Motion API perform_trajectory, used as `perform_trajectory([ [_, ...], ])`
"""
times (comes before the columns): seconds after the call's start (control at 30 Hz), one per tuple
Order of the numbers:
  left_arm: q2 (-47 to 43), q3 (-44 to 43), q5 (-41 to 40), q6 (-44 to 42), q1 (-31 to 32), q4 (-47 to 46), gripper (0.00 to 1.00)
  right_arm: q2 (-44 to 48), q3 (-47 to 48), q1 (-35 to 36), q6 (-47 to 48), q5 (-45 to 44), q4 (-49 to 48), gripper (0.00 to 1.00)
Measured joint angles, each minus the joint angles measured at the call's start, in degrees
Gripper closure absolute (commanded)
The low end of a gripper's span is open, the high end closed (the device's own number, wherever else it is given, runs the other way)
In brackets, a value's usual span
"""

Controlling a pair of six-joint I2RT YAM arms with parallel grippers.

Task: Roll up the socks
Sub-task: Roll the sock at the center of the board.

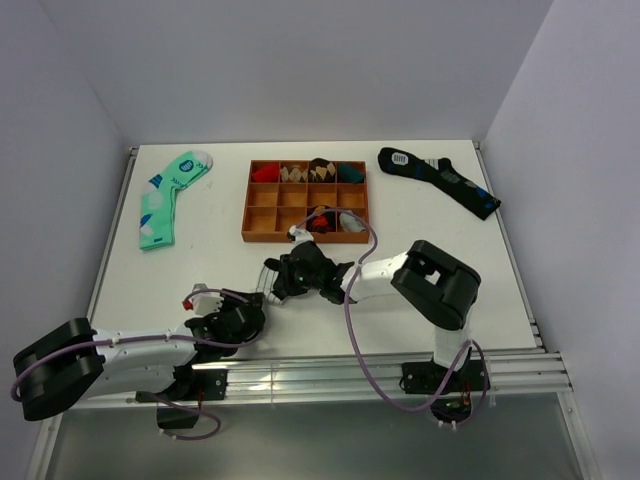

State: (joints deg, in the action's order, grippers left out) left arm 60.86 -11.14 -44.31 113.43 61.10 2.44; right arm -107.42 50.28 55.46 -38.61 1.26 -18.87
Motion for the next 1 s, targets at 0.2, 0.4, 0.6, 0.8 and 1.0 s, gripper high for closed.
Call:
perform_trajectory([
  [0.2,-0.7,0.6,0.3,0.0,-1.0,-0.9,0.55,0.1,-0.5,0.0,-0.8,0.3,-0.4,0.69],
  [0.4,-5.9,1.9,0.4,-0.2,-1.0,-0.3,0.54,0.0,-0.5,0.0,-1.0,0.3,-0.4,0.7],
  [0.6,-9.3,3.3,0.4,-0.2,-1.0,1.1,0.52,-0.2,-0.5,0.0,-1.2,0.3,-0.3,0.7],
  [0.8,-7.6,3.6,0.4,-0.2,-1.1,1.2,0.5,-0.2,-0.5,-0.1,-1.4,0.3,-0.3,0.7],
  [1.0,-6.8,3.9,0.3,-0.9,-1.8,-1.5,0.49,-0.2,-0.6,-0.1,-1.7,0.3,-0.5,0.71],
])
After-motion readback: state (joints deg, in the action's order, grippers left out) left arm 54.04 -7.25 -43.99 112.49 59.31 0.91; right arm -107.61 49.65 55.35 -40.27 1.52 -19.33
